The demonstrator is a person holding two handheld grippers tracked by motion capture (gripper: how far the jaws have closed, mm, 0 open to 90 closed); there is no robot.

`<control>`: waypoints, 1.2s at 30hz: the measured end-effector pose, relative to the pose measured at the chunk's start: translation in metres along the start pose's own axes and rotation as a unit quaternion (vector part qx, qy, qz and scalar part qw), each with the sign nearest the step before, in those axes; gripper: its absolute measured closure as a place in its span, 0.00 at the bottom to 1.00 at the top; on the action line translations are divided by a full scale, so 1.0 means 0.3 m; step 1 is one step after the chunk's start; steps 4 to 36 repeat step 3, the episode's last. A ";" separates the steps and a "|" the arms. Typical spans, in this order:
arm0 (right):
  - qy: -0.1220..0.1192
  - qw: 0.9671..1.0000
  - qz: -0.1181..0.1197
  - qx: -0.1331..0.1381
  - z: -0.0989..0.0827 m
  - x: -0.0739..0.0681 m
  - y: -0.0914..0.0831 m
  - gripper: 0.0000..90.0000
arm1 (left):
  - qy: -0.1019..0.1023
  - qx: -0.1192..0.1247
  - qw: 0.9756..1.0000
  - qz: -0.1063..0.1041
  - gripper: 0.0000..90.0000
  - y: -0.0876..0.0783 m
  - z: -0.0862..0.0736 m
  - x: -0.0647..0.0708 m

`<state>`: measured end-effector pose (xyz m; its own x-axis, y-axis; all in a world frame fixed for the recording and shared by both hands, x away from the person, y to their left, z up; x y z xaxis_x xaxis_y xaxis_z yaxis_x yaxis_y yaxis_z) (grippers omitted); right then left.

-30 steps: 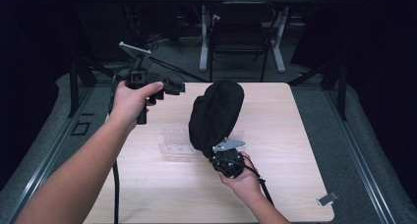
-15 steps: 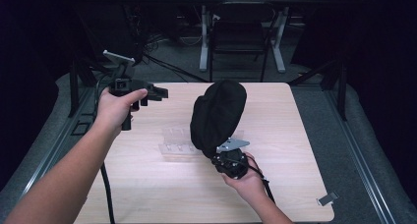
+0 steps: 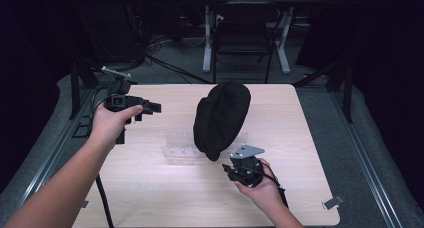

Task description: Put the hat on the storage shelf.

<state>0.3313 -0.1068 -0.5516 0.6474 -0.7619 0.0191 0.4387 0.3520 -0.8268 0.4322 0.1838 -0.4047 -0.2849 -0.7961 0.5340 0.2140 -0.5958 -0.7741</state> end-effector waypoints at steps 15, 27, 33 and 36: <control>0.006 1.000 -0.010 0.005 -0.030 0.024 -0.014 0.63 | 0.006 0.001 1.000 0.009 0.59 0.007 -0.019 -0.026; 0.006 1.000 -0.010 0.005 -0.030 0.024 -0.014 0.63 | 0.006 0.001 1.000 0.009 0.59 0.007 -0.019 -0.026; 0.006 1.000 -0.010 0.005 -0.030 0.024 -0.014 0.63 | 0.006 0.001 1.000 0.009 0.59 0.007 -0.019 -0.026; 0.006 1.000 -0.010 0.005 -0.030 0.024 -0.014 0.63 | 0.006 0.001 1.000 0.009 0.59 0.007 -0.019 -0.026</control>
Point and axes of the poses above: each handheld gripper's, and its own axes: y roughly forward along the jaws, z roughly out of its top, x roughly to its right, the point moved 6 cm from there along y, roughly forward along the jaws, and after that the axes turned 13 degrees about -x, right-handed, at the moved point
